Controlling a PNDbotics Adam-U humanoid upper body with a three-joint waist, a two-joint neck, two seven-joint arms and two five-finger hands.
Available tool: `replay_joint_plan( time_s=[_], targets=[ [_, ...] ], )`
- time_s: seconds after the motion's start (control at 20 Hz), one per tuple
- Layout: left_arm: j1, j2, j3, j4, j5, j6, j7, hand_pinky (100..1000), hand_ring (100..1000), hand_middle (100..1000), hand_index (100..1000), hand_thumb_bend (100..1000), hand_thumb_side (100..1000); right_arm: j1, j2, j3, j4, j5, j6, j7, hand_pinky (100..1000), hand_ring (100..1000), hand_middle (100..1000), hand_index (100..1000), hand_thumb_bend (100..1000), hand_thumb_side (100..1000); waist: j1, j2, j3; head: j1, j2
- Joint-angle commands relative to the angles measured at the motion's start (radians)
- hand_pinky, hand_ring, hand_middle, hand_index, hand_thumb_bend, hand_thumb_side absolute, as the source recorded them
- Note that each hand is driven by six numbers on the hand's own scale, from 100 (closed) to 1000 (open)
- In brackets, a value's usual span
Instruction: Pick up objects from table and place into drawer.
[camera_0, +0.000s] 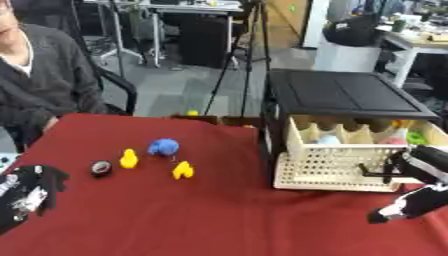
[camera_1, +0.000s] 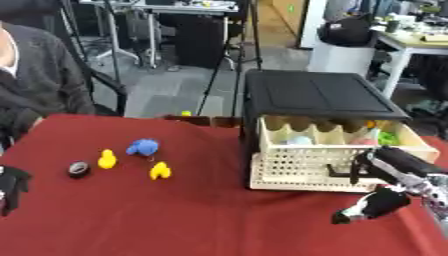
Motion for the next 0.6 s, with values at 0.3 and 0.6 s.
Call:
replay_joint_plan(
  time_s=[0.3, 0.6],
  targets=[
    [-0.011, 0.032, 0.01, -0.012, 0.0, 0.001, 0.002, 232, 354, 483, 687, 100, 673, 0.001, -0.005, 0.01, -0.015, -0.011, -0.006, 0.015, 100, 100, 100, 415, 963, 489, 0.004, -0.007, 0.0, 0.002, -0.002],
    [-0.012, 0.031, 0.01, -0.012, 0.0, 0.002, 0.001, 232, 354, 483, 687, 100, 673, 0.003, 0.0, 0.009, -0.022, -0.016, -0.005, -0.007, 110, 100, 100, 711, 992, 479, 0.004, -0.007, 0.0, 0.002, -0.002]
  ],
)
